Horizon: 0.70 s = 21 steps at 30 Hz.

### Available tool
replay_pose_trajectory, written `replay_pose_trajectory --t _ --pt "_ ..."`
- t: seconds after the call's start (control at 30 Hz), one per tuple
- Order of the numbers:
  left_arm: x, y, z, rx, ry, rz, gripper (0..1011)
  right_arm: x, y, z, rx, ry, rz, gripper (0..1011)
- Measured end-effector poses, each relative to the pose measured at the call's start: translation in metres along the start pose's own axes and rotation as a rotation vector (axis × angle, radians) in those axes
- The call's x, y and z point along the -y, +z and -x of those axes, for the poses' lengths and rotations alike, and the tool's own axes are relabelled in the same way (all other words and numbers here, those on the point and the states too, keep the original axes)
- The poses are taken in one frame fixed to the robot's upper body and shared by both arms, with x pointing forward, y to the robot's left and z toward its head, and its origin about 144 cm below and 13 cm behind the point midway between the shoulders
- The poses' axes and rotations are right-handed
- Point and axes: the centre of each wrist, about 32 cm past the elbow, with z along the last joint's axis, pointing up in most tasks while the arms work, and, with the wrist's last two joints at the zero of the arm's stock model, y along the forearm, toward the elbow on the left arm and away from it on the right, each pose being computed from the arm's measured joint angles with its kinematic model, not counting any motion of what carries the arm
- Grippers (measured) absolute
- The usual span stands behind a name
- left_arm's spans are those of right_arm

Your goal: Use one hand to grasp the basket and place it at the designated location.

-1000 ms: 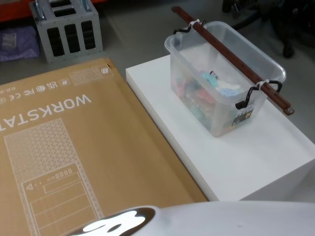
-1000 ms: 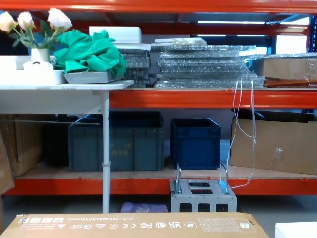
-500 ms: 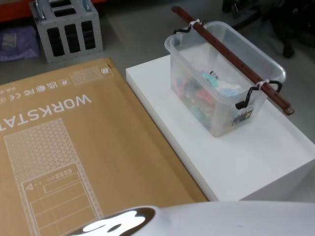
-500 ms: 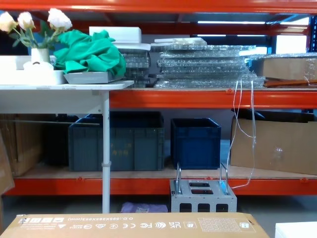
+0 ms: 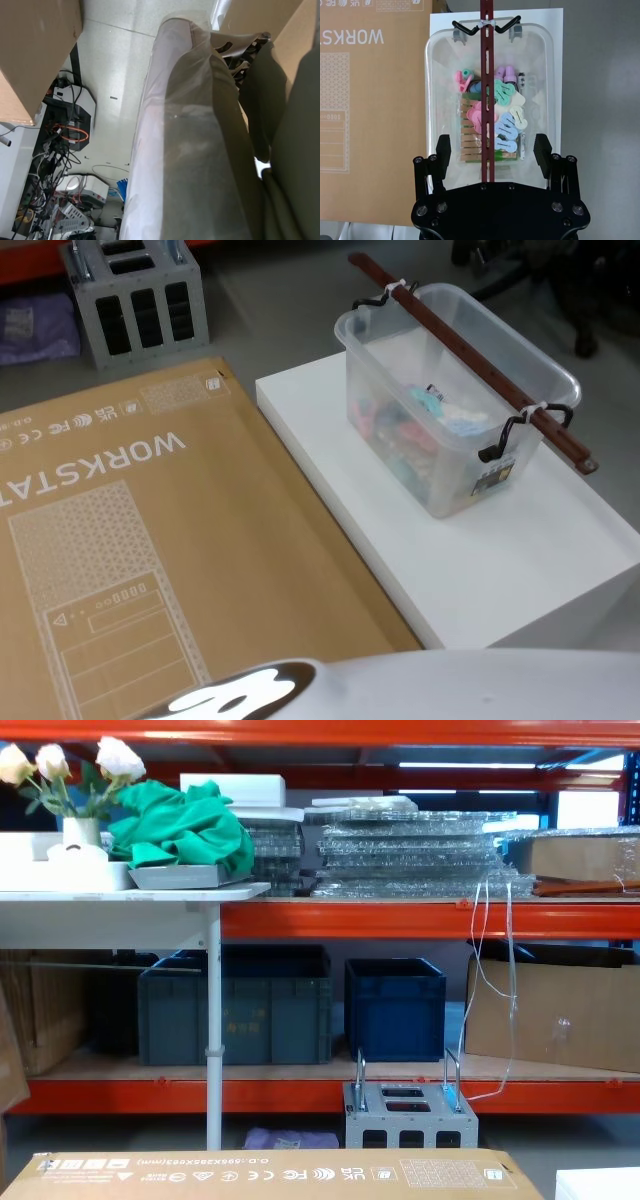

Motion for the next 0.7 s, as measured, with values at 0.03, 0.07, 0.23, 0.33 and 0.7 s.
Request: replay_pose_trajectory --t 0.03,0.07,0.23,0.33,0.7 --pt "0.0000 0.0000 0.0000 0.000 0.000 0.000 0 0.0000 0.0000 0.0000 0.000 0.000 0.000 1000" --pt "0.0000 0.0000 0.0000 0.000 0.000 0.000 0 0.0000 0.0000 0.0000 0.000 0.000 0.000 1000" --pt "0.0000 0.0000 0.0000 0.000 0.000 0.000 0 0.0000 0.0000 0.0000 0.000 0.000 0.000 1000" --pt "0.0000 0.0000 0.0000 0.000 0.000 0.000 0 0.0000 0.0000 0.0000 0.000 0.000 0.000 1000" --pt "0.0000 0.0000 0.0000 0.000 0.000 0.000 0 0.0000 0.0000 0.0000 0.000 0.000 0.000 1000"
